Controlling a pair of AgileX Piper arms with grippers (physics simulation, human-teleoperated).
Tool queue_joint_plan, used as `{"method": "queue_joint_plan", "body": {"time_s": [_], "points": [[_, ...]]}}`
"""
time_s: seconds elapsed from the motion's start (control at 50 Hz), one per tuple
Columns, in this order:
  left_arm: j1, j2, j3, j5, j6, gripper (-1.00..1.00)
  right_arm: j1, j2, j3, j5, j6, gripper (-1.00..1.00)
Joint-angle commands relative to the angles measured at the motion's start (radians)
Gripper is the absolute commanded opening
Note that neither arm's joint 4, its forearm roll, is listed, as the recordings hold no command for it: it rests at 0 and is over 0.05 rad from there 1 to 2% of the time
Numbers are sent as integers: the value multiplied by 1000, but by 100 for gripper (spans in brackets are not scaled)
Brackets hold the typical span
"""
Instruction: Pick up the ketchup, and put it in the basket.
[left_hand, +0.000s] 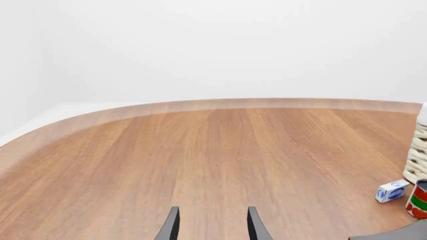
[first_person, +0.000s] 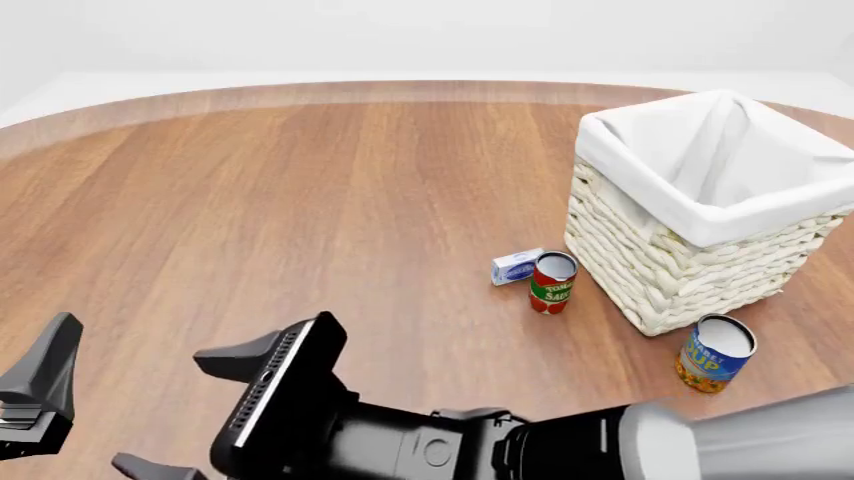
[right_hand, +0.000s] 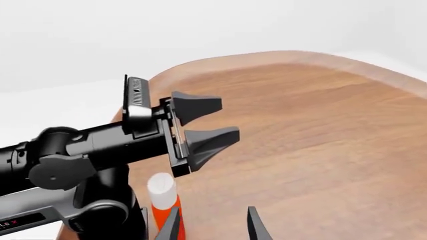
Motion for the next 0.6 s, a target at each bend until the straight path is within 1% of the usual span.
{"method": "queue_joint_plan", "body": {"time_s": [0.02, 0.08, 0.1, 0.16, 0.26, 0.42, 0.54, 0.6], "points": [[0, 0, 0, 0, 0, 100, 18, 44, -30, 4, 25, 100], [0, 0, 0, 0, 0, 100, 16, 61, -34, 1, 18, 100], [0, 0, 0, 0, 0, 100, 13, 67, -37, 0, 27, 100], [0, 0, 0, 0, 0, 100, 18, 75, -43, 1, 29, 100], [0, 0, 0, 0, 0, 100, 28, 93, -60, 8, 18, 100], [0, 0, 0, 0, 0, 100, 47, 119, -90, 22, 16, 100], [0, 0, 0, 0, 0, 100, 57, 121, -103, 25, 23, 100], [0, 0, 0, 0, 0, 100, 67, 125, -107, 23, 39, 100]]}}
